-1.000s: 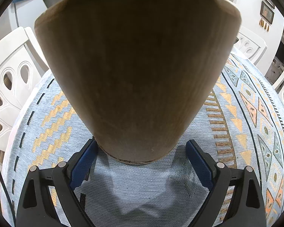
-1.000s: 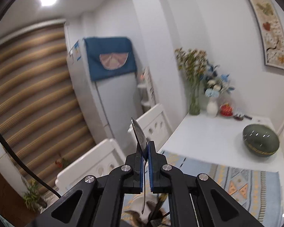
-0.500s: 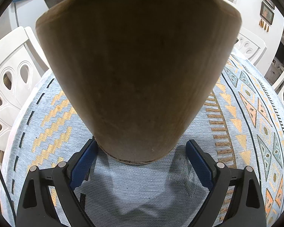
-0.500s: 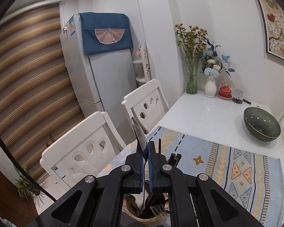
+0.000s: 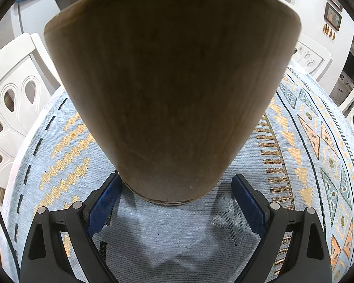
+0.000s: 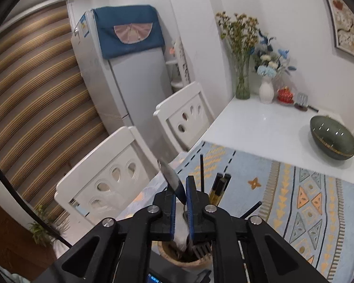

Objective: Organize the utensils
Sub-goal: 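Lower the spoon into the cup and open the right tool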

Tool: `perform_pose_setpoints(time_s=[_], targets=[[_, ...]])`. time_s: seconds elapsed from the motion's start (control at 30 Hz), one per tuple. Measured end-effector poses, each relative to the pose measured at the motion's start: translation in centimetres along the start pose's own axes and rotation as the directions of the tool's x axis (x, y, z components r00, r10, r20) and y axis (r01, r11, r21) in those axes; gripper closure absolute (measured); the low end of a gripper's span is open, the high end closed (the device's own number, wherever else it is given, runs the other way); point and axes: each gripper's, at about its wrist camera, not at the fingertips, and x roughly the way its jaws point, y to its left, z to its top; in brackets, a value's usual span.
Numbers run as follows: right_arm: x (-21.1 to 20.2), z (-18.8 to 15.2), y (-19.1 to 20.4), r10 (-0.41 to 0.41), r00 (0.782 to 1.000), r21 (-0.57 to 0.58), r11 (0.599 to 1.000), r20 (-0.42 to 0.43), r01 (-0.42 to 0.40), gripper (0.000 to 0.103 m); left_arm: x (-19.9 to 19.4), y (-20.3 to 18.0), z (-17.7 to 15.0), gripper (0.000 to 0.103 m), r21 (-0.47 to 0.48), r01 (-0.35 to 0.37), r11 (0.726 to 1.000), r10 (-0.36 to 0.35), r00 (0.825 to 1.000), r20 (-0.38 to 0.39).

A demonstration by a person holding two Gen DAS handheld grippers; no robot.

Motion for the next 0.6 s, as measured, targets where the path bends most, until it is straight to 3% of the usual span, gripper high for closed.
perform_pose_setpoints(time_s=[0.1,0.27,0.47,0.53,0.6], targets=[[-0.4,0.3,-0.4,0.023,1.000,0.022,0.999,-0.005,-0.023,0.084,0.0,0.1,0.0,0.009,0.000,0.000,1.000,0.000,1.000,0.000],[-2.7,1.9,-1.3,0.002,0.998,0.050,0.999,0.061,-0.005,0.084,0.0,0.2,-0.1,0.009,0.000,0.000,1.000,0.000,1.000,0.001],[-7.7,4.4,-3.0,0.020,0.982,0.122,0.992,0.186,-0.043,0.082,-0.1,0.2,-0.1,0.009,0.000,0.000,1.000,0.000,1.000,0.001],[-9.9,5.2,-3.5,0.014,0.970,0.135,0.990,0.243,-0.048,0.075,-0.1,0.1,0.0,0.009,0.000,0.000,1.000,0.000,1.000,0.001],[-12.0,5.7,-3.8,0.008,0.954,0.143,0.988,0.301,-0.053,0.056,-0.1,0.2,-0.1,0.009,0.000,0.000,1.000,0.000,1.000,0.001]])
